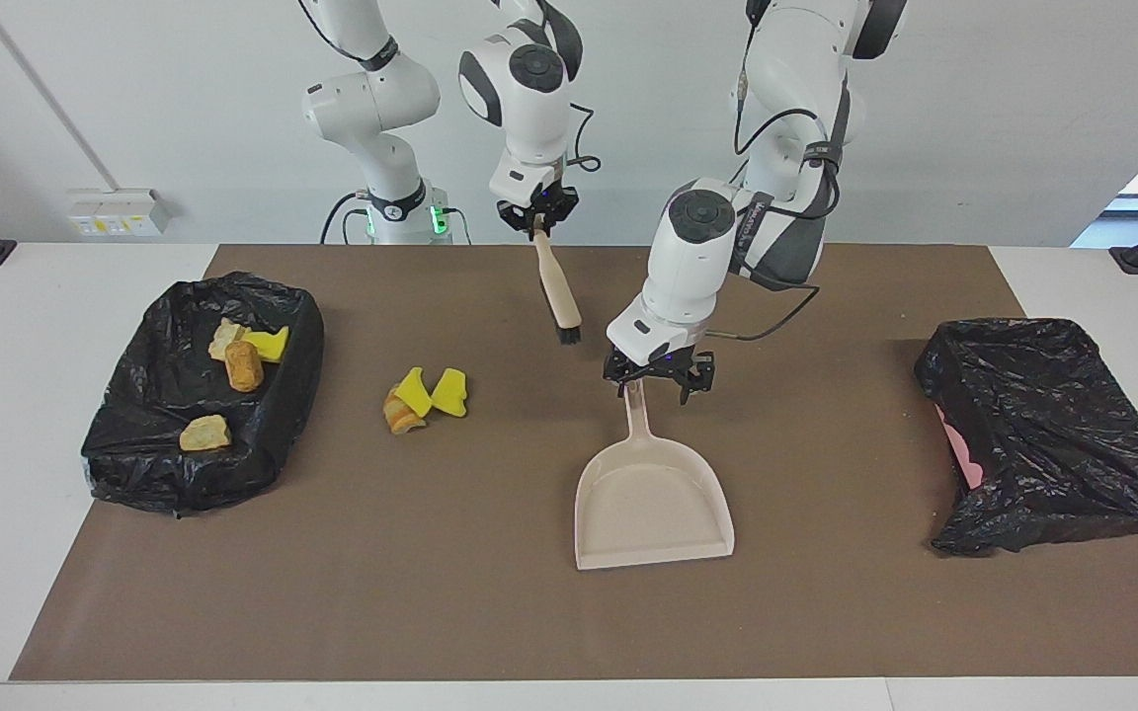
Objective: Sweep and dump trash in bin
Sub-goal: 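Grasp the dustpan with the left gripper while the right gripper lifts the brush, then sweep the sponge and bread toward the dustpan with the right gripper's brush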
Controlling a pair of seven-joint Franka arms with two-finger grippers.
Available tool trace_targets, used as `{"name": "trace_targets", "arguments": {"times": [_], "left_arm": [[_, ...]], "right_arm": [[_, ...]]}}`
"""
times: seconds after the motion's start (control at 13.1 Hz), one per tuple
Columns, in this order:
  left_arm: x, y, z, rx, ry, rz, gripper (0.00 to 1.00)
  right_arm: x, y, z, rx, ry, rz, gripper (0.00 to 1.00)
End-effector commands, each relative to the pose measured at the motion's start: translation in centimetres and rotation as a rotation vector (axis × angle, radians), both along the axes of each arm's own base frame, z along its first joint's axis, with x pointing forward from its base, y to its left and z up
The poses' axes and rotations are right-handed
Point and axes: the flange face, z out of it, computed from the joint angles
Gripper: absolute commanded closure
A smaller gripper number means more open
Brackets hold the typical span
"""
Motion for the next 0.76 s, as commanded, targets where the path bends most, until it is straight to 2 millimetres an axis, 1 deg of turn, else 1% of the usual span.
{"name": "trace_targets", "arguments": {"times": [0.0,0.08,0.15,0.23,0.38,0.46,0.53,0.61,0.69], "left_arm": [[0.0,-0.6,-0.6,0.011,-0.02,0.01,0.0],[0.0,-0.7,-0.9,0.012,-0.017,0.01,0.0],[-0.1,-0.9,-2.1,0.021,0.001,0.009,0.0],[0.0,-0.9,-2.4,0.022,0.004,0.017,0.02],[0.1,-0.7,-2.5,0.023,0.008,0.034,0.17],[0.0,-0.7,-2.5,0.025,0.01,0.034,0.27],[0.2,-0.7,-2.5,0.023,0.008,0.035,0.39],[0.4,-0.5,-2.4,0.02,0.003,0.04,0.55],[0.8,-0.3,-2.3,0.017,-0.001,0.045,0.68]], "right_arm": [[2.5,-5.3,-0.4,-0.091,-0.025,-0.044,1.0],[3.5,-7.4,-0.6,-0.129,-0.032,-0.052,1.0],[4.4,-9.5,-0.9,-0.174,-0.038,-0.034,1.0],[5.2,-11.2,-0.9,-0.192,-0.052,-0.02,1.0],[7.2,-15.7,-1.5,-0.19,-0.056,0.018,1.0],[8.0,-17.6,-2.2,-0.184,-0.055,0.03,1.0],[8.4,-18.4,-3.5,-0.186,-0.034,0.034,1.0],[8.5,-18.5,-4.2,-0.186,-0.019,0.038,1.0],[8.6,-18.5,-4.7,-0.182,-0.012,0.041,1.0]]}}
